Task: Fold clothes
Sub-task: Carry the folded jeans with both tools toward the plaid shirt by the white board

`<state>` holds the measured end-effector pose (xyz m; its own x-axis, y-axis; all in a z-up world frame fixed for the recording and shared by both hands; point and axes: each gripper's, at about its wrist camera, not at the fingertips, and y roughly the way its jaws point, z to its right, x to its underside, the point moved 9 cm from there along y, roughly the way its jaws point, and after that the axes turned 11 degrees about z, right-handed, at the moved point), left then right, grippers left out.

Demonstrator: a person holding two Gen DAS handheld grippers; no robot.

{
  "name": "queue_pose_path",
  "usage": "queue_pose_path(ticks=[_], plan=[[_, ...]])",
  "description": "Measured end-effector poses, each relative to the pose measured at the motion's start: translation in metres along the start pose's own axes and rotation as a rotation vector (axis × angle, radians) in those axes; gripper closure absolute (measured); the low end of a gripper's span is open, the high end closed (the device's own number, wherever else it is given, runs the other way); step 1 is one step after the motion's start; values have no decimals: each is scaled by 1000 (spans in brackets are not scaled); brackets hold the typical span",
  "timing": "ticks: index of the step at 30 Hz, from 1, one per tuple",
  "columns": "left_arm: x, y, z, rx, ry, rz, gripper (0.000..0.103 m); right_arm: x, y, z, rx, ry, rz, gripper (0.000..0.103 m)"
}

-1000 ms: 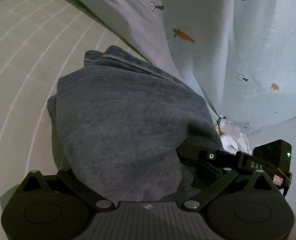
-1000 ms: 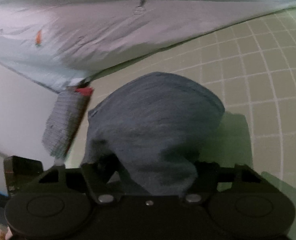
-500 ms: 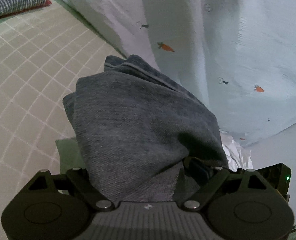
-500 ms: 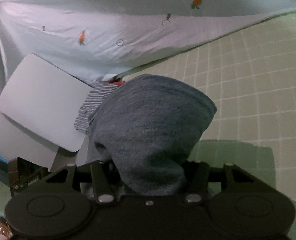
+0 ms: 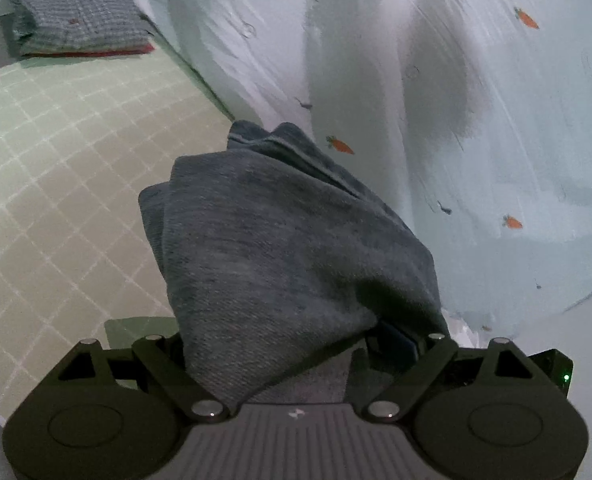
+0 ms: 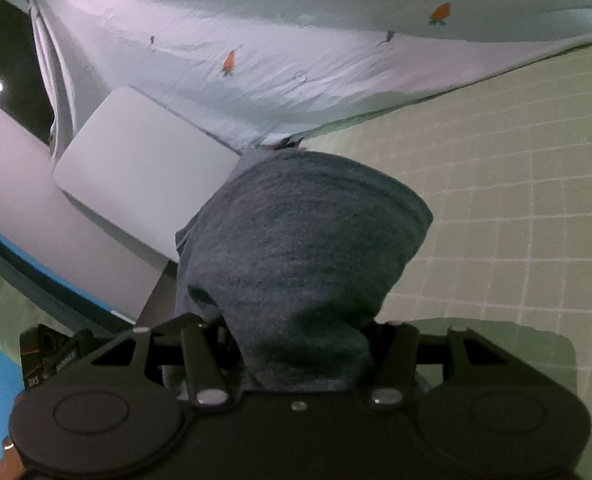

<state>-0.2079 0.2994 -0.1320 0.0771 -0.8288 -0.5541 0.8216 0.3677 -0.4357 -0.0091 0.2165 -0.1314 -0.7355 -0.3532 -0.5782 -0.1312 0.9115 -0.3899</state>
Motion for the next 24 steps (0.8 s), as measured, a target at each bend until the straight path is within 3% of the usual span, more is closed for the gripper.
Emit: queue_pose_path(ticks=[5, 10, 18, 24], plan=[[-32, -11, -23, -2, -21, 35, 13, -2, 34, -22, -13, 14, -25, 48], [-88, -15, -58, 2, -34, 60, 13, -9, 89, -56, -27, -19, -39, 48], [-209, -2, -116, 3, -53, 136, 13, -37, 201, -105, -62, -4, -53, 48], [-321, 23, -156, -4, -46, 208, 13, -72, 296, -137, -97, 44, -40, 48]])
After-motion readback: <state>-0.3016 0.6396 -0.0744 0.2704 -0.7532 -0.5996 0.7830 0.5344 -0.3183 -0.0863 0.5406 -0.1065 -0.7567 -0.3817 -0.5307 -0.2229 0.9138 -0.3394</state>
